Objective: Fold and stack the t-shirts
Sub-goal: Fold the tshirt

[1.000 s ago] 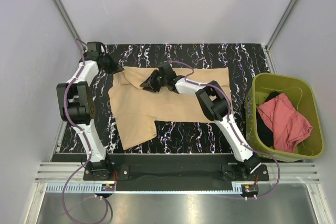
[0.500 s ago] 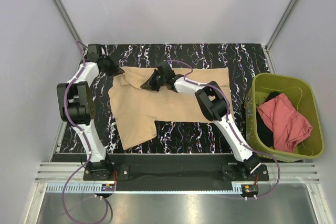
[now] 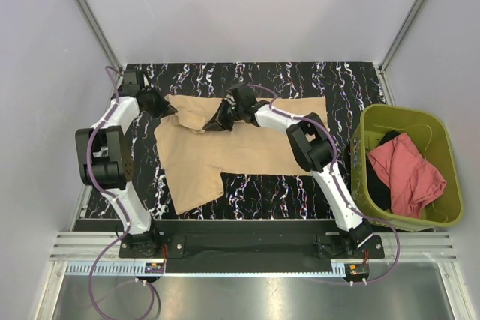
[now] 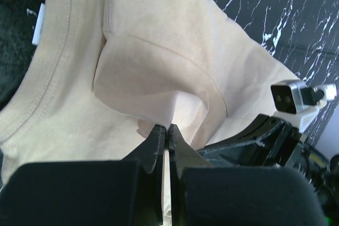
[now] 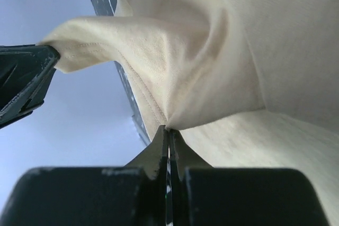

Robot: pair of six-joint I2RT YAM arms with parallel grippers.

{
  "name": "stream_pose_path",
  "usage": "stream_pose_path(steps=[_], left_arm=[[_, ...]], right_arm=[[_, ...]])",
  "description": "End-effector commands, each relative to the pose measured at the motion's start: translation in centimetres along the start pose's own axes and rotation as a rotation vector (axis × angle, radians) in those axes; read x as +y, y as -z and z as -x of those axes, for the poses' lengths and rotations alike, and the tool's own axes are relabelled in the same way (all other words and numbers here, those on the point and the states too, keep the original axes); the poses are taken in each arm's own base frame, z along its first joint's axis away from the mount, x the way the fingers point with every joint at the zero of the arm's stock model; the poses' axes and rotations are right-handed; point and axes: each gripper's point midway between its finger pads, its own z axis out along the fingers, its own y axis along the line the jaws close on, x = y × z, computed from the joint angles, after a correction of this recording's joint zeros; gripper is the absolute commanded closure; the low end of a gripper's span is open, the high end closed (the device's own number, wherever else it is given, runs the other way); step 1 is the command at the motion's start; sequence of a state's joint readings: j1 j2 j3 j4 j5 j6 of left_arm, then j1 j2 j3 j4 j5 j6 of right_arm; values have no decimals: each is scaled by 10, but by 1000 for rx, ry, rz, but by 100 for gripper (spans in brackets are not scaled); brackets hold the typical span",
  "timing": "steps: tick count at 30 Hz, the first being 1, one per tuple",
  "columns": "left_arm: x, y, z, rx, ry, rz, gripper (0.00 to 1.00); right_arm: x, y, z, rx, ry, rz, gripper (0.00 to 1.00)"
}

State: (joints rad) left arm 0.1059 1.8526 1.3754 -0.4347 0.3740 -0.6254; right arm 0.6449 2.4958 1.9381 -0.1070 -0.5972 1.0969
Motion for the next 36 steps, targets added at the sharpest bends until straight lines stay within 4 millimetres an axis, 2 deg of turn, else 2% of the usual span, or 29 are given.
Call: stream_pose_path(steps=[1,4,9,21,27,28,30,31,33,34,36], left_arm=[[-5,18,-5,-7,-7,-24,100],[1,17,-17,21,8,-16,100],[10,20,-26,37,-4,12,100],[29,26,-45,83,-6,78,98],[44,29,-56,112,2,130,97],[46,31,-58,114,4,141,96],[55,40,-60,103,8,182,92],[58,45,-59,87,7,200,80],[64,61,-51,20,-4,236,71],[66,68,-48,-8,-13,250,61],[65,82,-34,-84,-33,274,51]], right_arm=[[40,31,-5,102,32,103,100],[28,35,-13,158,6,92,100],[20,42,-15,205,-10,96,100],[10,49,-21,261,-29,99,100],[0,51,-16,263,-40,88,95],[-2,52,-17,265,-45,84,91],[-5,55,-14,261,-47,77,86],[-5,56,-14,262,-40,76,82],[-4,63,-15,265,-21,59,74],[-2,65,-14,262,-11,54,72],[1,75,-17,268,23,35,65]])
